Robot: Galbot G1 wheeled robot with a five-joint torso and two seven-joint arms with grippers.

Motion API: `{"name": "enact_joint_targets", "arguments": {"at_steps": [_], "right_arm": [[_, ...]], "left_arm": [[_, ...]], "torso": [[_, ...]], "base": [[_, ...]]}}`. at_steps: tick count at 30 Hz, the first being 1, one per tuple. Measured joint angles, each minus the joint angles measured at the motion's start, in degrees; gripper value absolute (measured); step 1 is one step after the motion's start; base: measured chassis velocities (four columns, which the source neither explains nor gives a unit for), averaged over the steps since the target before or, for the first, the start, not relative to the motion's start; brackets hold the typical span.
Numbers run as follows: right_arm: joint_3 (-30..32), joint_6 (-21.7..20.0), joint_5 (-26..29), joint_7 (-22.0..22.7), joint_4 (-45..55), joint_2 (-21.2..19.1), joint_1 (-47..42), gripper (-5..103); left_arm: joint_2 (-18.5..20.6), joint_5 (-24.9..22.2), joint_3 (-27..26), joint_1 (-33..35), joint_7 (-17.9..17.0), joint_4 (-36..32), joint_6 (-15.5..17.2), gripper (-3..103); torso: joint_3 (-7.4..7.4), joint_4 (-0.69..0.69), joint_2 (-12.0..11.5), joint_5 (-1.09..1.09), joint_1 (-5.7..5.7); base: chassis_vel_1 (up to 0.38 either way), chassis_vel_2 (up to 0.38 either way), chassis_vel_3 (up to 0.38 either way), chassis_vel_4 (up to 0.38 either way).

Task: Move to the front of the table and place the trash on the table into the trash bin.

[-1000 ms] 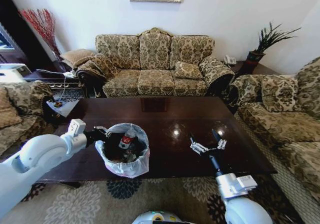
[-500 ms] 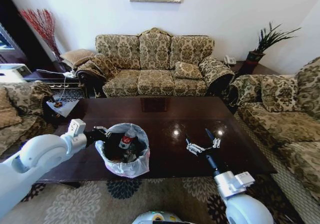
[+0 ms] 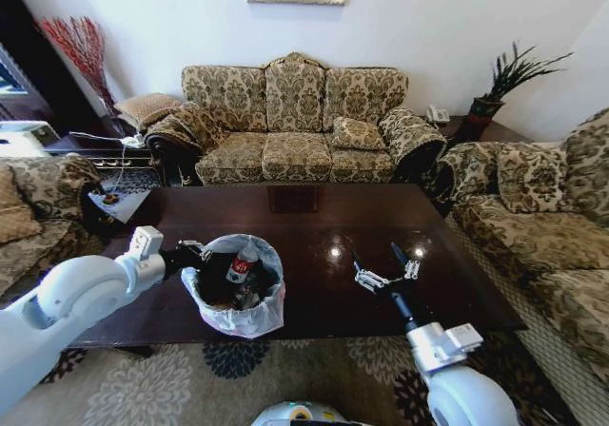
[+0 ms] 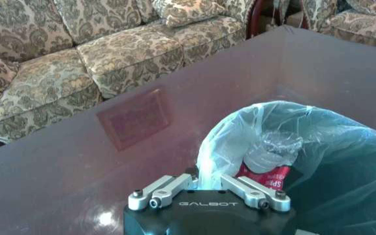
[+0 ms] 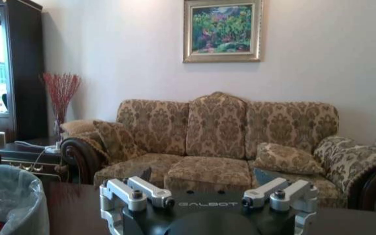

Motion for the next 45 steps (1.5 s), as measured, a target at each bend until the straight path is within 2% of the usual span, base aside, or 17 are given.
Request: {"name": "enact_joint_targets", "arguments": {"at_steps": [17, 37, 40, 42, 43, 44, 45], "right_arm": [[-1.1, 0.3, -1.4, 0.3, -0.6, 2.0, -0.4, 100], [-0.8, -0.1, -1.1, 0.8, 0.0, 1.2, 0.3, 100], [-0.8, -0.3, -1.1, 0.7, 0.1, 1.2, 0.3, 100], [-0.7, -0.4, -1.1, 0.7, 0.2, 1.2, 0.3, 100], [-0.7, -0.4, -1.1, 0.7, 0.2, 1.2, 0.3, 100], [-0.7, -0.4, -1.1, 0.7, 0.2, 1.1, 0.3, 100], [-0.7, -0.4, -1.1, 0.7, 0.2, 1.1, 0.3, 100]], "left_arm": [[0.0, 0.0, 0.0, 0.0, 0.0, 0.0, 0.0, 1], [0.0, 0.0, 0.0, 0.0, 0.0, 0.0, 0.0, 1], [-0.5, 0.4, 0.0, 0.1, 0.2, -0.1, 0.0, -2], [-2.6, 1.8, -0.2, 0.7, 1.1, -0.8, -0.3, 8], [-2.6, 1.8, -0.2, 0.7, 1.1, -0.8, -0.3, 8], [-5.0, 3.5, -0.5, 1.4, 1.9, -1.5, -0.7, 14], [-6.0, 4.2, -0.5, 1.7, 2.4, -1.9, -0.9, 14]], "torso": [[0.00, 0.00, 0.0, 0.00, 0.00], [0.00, 0.00, 0.0, 0.00, 0.00], [0.00, -0.01, 0.0, 0.02, 0.00], [0.00, -0.01, 0.0, 0.01, 0.00], [0.00, -0.01, 0.0, 0.01, 0.00], [-0.01, 0.01, 0.0, 0.02, 0.00], [-0.01, 0.02, 0.0, 0.02, 0.00]], "base": [[0.000, 0.000, 0.000, 0.000], [0.000, 0.000, 0.000, 0.000], [0.000, 0.000, 0.000, 0.000], [0.000, 0.000, 0.000, 0.000], [0.000, 0.000, 0.000, 0.000], [0.000, 0.000, 0.000, 0.000], [0.000, 0.000, 0.000, 0.000]]}}
